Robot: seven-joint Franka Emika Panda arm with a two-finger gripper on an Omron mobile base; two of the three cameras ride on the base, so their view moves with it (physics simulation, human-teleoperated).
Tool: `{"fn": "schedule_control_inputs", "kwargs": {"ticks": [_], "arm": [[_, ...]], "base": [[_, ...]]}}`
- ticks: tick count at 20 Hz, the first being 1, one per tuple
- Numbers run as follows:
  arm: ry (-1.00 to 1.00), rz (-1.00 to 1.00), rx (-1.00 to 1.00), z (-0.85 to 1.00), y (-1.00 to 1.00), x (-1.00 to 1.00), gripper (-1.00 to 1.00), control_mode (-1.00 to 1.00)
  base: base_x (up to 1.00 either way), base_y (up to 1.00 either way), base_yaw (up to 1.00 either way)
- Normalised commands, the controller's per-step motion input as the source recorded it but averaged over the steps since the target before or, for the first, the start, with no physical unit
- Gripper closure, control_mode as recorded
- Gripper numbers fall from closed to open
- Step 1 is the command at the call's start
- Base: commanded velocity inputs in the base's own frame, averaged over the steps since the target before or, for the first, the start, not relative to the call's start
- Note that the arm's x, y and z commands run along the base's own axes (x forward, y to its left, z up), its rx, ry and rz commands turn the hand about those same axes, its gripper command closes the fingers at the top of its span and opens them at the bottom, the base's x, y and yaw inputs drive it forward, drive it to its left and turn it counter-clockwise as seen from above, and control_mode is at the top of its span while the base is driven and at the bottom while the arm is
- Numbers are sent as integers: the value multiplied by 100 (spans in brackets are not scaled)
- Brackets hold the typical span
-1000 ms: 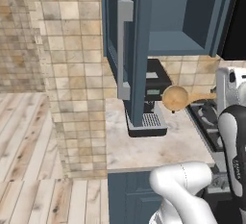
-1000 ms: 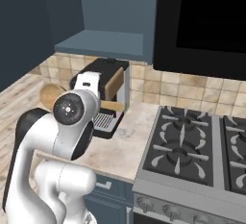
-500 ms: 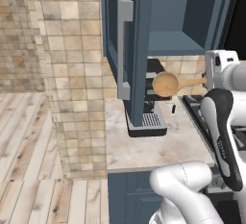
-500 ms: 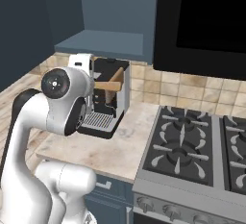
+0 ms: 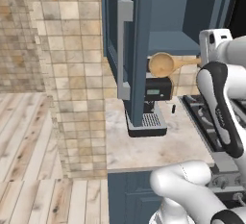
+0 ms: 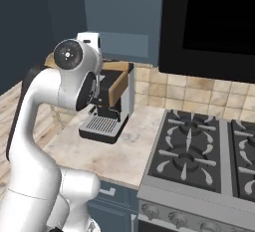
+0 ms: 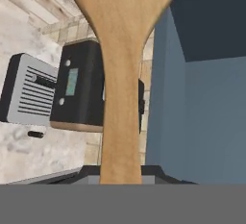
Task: Organize the utensils by type. Pick up the wooden spoons from the counter and place them in the open cabinet. Then pick up the metallic utensils from the counter and place them in the open drawer.
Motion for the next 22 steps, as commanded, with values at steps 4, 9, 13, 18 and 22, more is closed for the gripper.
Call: {"fn": "schedule_control_inputs", "kwargs": {"ticks": [4, 9, 13, 18, 22], "arm": [[-8, 3, -2, 12, 7, 53, 100, -100], [-15, 3, -3, 5, 9, 45, 100, -100], [-19, 4, 0, 17, 13, 45, 100, -100], [-7, 5, 0, 30, 5, 53, 100, -100], [7, 11, 0, 42, 1, 46, 100, -100]], "base": [[0, 0, 0], [0, 0, 0], [0, 0, 0], [0, 0, 0], [0, 0, 0]]}}
